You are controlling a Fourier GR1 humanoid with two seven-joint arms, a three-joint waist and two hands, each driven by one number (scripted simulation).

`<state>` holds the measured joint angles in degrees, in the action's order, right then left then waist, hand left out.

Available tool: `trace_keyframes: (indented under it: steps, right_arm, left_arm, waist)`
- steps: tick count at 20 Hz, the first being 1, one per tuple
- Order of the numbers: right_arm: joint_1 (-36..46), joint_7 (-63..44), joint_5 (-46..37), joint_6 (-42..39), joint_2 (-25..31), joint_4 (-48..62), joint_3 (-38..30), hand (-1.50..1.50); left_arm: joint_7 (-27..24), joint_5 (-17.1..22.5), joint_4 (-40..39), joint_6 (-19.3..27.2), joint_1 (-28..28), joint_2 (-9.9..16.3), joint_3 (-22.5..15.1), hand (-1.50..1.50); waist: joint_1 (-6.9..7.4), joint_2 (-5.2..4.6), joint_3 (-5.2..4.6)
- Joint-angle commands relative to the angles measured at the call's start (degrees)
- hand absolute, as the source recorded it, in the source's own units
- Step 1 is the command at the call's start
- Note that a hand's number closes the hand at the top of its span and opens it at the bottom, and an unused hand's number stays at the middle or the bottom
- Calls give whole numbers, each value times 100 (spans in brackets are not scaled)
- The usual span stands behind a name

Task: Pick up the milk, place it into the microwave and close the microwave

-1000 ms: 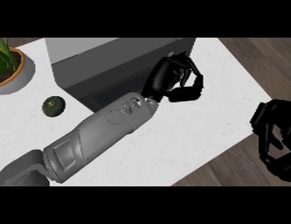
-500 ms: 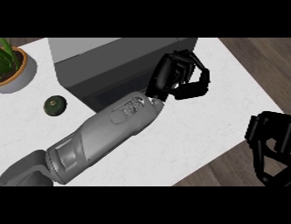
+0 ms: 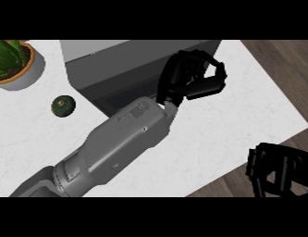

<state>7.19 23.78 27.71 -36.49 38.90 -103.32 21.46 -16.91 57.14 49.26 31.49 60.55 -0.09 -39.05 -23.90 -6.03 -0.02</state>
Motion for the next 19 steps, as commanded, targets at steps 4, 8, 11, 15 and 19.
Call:
trace_keyframes:
  steps: [4, 8, 11, 15, 19]
  right_arm:
    - [-403, 35, 1, 190, -214, -414, 229, 150]
    - [-674, 6, -122, 410, -341, -619, 373, 150]
    - [-851, -39, -190, 523, -392, -800, 492, 150]
    - [-1019, -104, -379, 723, -514, -1026, 672, 150]
    - [-1188, -149, -541, 939, -638, -1315, 825, 150]
  left_arm:
    - [-80, 629, -705, -528, -575, 8, 448, 150]
    - [-214, 782, -803, -883, -656, 53, 360, 150]
    - [-276, 877, -875, -1198, -768, 115, 258, 150]
    - [-323, 952, -1002, -1540, -845, 155, 108, 150]
    - [-405, 1040, -1132, -1752, -912, 166, 57, 150]
  waist:
    - [310, -52, -30]
    - [390, -27, -30]
    - [468, -21, -37]
    - [577, -5, -36]
    - [621, 29, -37]
